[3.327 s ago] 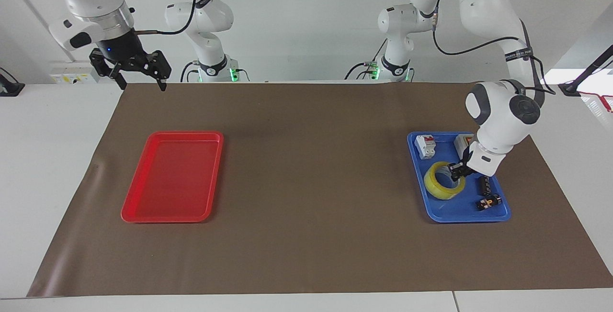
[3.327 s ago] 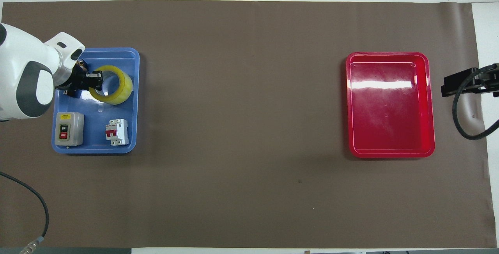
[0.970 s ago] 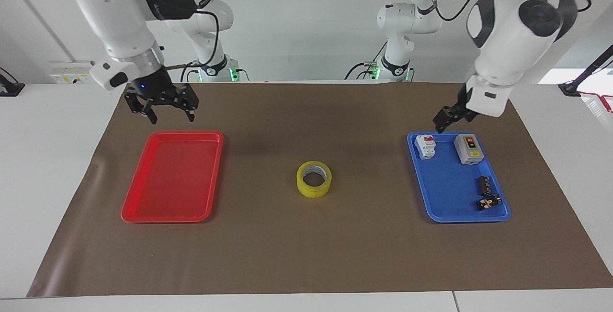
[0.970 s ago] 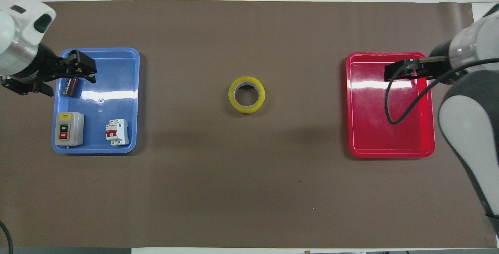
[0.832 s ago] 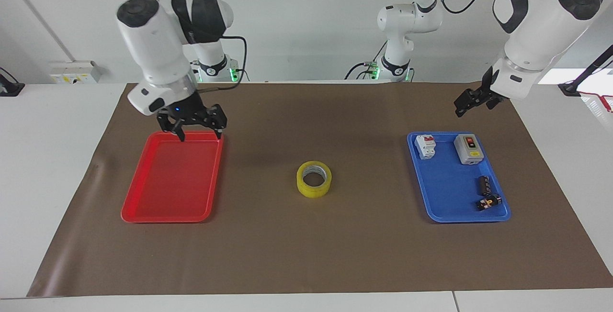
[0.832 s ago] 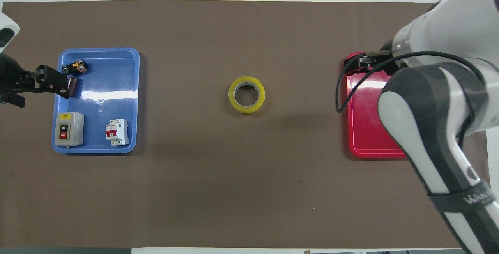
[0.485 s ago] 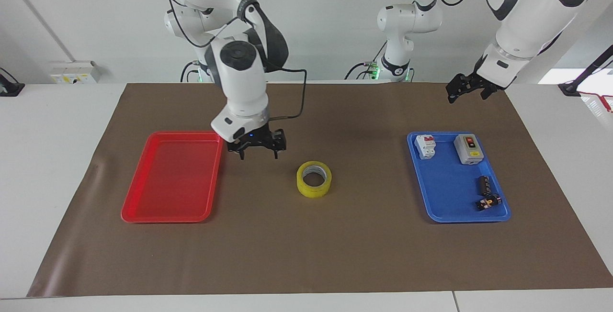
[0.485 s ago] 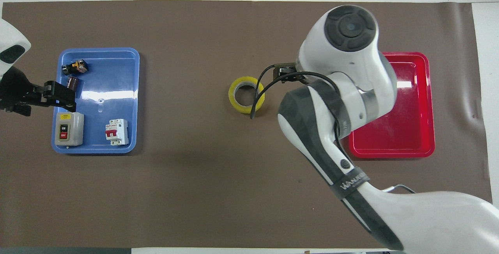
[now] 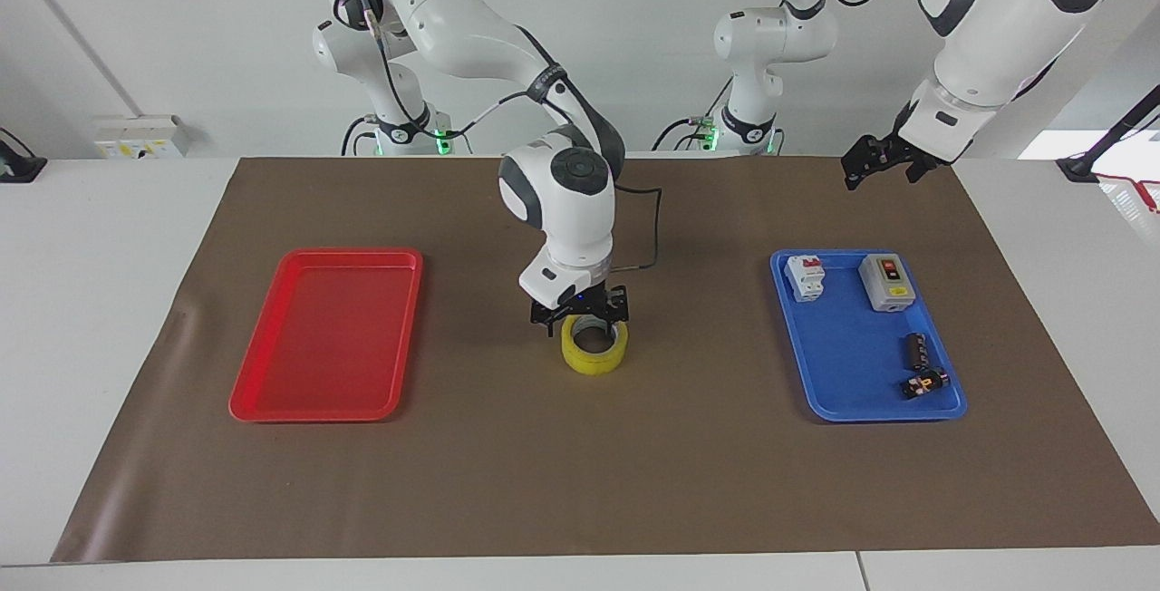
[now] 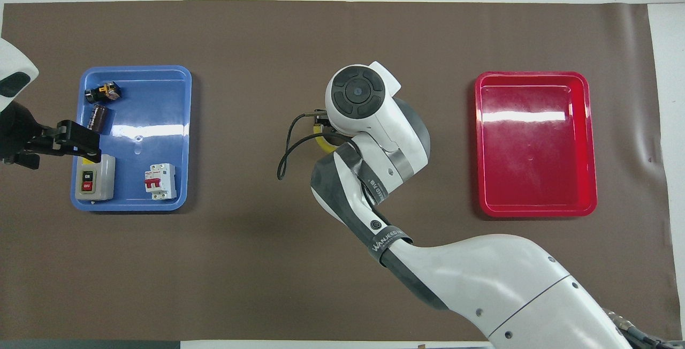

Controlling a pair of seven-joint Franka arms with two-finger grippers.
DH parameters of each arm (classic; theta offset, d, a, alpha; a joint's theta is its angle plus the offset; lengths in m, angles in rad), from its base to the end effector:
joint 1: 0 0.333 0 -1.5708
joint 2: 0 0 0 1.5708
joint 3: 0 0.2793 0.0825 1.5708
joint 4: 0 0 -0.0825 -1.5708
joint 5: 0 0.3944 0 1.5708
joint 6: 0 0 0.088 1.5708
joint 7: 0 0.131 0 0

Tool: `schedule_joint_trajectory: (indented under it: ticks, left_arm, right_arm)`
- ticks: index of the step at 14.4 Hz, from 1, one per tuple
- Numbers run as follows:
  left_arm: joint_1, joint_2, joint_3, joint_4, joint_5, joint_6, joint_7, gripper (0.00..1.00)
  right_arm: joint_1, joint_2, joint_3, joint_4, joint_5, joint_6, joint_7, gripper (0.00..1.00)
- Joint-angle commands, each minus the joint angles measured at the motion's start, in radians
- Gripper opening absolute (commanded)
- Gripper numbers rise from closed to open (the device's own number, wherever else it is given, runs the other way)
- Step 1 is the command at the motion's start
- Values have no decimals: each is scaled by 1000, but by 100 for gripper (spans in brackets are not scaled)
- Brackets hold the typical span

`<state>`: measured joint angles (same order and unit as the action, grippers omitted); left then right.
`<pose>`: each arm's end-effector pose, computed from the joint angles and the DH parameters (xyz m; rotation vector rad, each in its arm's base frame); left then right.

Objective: Place and move tape with both arms
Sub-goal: 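Withdraw the left gripper while the right gripper reaches the tape, then grasp the yellow tape with the right gripper and lift it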

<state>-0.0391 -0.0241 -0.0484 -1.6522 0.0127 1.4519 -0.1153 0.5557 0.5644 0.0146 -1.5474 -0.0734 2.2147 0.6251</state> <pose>0.5360 -0.0454 0.5296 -3.0979 -0.0439 0.2701 0.5925 0.3742 0.2713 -3.1224 0.0256 -0.1799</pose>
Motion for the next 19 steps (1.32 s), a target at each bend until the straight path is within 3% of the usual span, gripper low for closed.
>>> schedule_joint_trajectory:
  ticks: [1,6,9,10,11,13,19]
  left_arm:
    - [-5,-30,24,-29,-31,48,8,100]
    - [-21,-30,18,-29,-33,90,11,100]
    - [-21,-25,19,-23,-39,94,6,100]
    - [-15,-26,19,-24,-39,93,8,100]
    - [-8,-28,18,-24,-39,88,9,100]
    - [-10,-25,15,-21,-39,93,12,100]
    - [19,-26,-2,-20,-39,94,12,100]
  right_arm:
    - [-17,-63,1,-120,-16,65,-45,100]
    - [-19,-90,1,-240,-14,178,-151,98]
    - [-19,-90,1,-261,-16,215,-154,76]
    - [-19,-92,1,-273,-14,229,-160,76]
    - [-19,-89,1,-280,-14,240,-165,65]
    - [-23,-77,1,-277,-16,250,-179,0]
    - [-74,-84,-5,-86,-14,14,-234,0]
